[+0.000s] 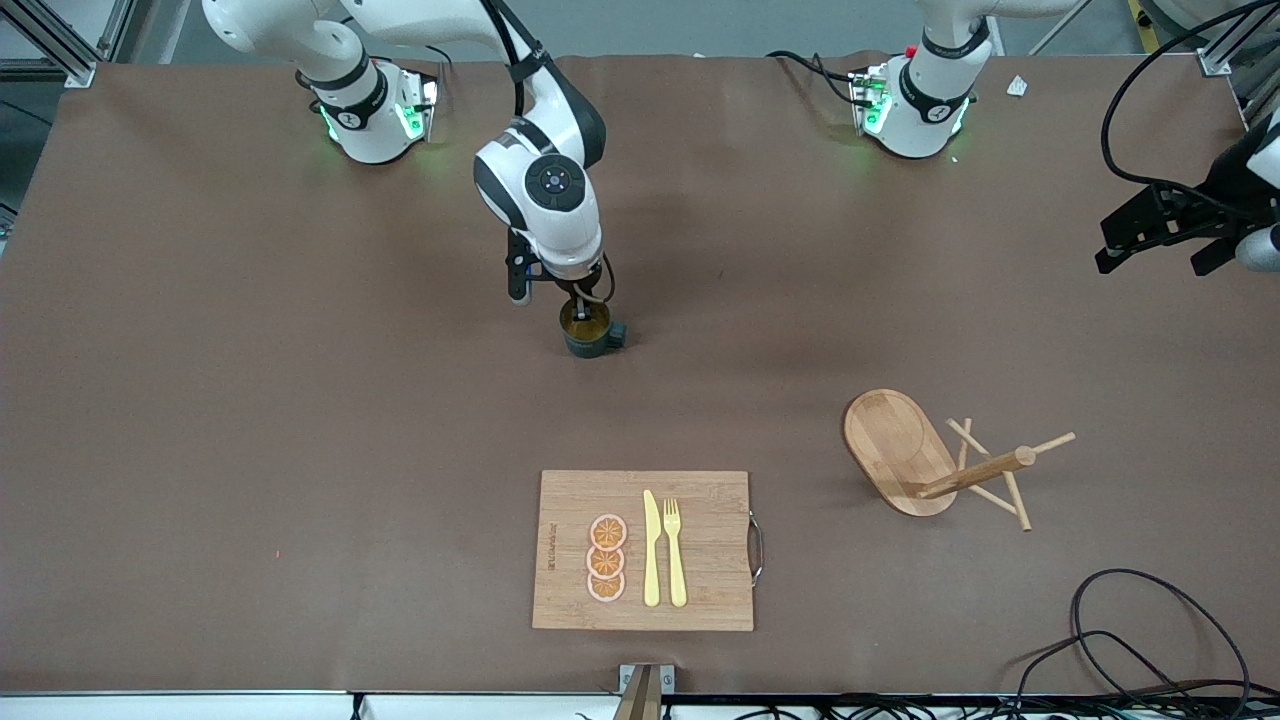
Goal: Transfer cup from left to right arm and place
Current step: 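Lower the right gripper over the mug while the left gripper returns, then grasp the teal mug's rim with the right gripper and lift it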
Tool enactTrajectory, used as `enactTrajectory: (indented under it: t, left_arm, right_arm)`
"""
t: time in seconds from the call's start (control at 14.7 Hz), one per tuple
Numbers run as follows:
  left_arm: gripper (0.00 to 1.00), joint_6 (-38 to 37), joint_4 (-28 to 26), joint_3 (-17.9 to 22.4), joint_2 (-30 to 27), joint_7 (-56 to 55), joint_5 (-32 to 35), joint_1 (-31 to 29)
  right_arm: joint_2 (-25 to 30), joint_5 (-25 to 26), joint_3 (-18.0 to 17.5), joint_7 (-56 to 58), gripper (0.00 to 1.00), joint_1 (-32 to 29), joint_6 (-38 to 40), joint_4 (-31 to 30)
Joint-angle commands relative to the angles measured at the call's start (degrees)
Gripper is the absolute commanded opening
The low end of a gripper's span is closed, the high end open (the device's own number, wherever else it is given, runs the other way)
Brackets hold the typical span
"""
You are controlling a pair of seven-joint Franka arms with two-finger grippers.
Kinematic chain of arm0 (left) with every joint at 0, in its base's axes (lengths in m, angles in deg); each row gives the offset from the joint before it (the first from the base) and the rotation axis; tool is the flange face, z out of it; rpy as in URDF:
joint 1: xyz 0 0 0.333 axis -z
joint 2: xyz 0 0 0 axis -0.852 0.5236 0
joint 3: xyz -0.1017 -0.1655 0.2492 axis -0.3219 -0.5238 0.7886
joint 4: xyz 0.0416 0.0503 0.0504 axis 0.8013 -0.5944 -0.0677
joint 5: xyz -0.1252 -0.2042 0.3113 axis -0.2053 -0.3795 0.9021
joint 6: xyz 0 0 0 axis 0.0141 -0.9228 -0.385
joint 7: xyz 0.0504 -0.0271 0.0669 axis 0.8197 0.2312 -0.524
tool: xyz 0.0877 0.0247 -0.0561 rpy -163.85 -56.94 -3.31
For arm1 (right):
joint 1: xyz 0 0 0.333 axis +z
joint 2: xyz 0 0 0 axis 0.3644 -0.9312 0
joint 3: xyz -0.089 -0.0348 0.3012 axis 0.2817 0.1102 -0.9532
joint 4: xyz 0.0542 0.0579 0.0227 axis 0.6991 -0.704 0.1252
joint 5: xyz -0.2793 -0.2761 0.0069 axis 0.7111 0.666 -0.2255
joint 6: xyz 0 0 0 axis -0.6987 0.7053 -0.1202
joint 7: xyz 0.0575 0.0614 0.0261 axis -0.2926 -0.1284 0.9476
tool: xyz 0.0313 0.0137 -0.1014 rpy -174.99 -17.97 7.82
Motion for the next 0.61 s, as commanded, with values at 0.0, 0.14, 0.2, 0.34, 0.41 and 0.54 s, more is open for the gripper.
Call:
enactTrajectory:
  t: [0.0,0.14,0.2,0.34,0.41,0.54]
  left_arm:
    - [1.00,0.3,-0.3,-1.3,-0.4,-2.8,1.9,0.2]
    - [1.00,0.2,-0.1,-1.4,-0.4,-2.7,2.0,0.2]
    - [1.00,0.2,0.2,-1.4,-0.3,-2.5,2.0,0.2]
    - [1.00,0.2,0.5,-1.4,-0.1,-2.2,2.0,0.4]
    - [1.00,0.2,0.5,-1.4,-0.1,-2.2,2.1,0.5]
    - [1.00,0.2,0.5,-1.4,0.2,-2.0,2.0,0.1]
  right_arm:
    - [2.9,-0.3,-0.1,14.4,0.00,-2.5,1.6,-1.1]
    - [5.1,-0.3,-0.2,26.4,0.00,-5.9,2.6,-2.1]
    - [5.8,-0.3,-0.2,33.0,0.00,-6.9,5.1,-2.1]
    - [6.9,-0.3,-0.1,45.1,0.00,-9.6,7.6,-2.3]
    - [7.1,-0.3,0.0,50.3,0.00,-10.1,8.2,-2.4]
    - [7.6,-0.3,0.0,60.8,0.00,-13.1,8.4,-2.4]
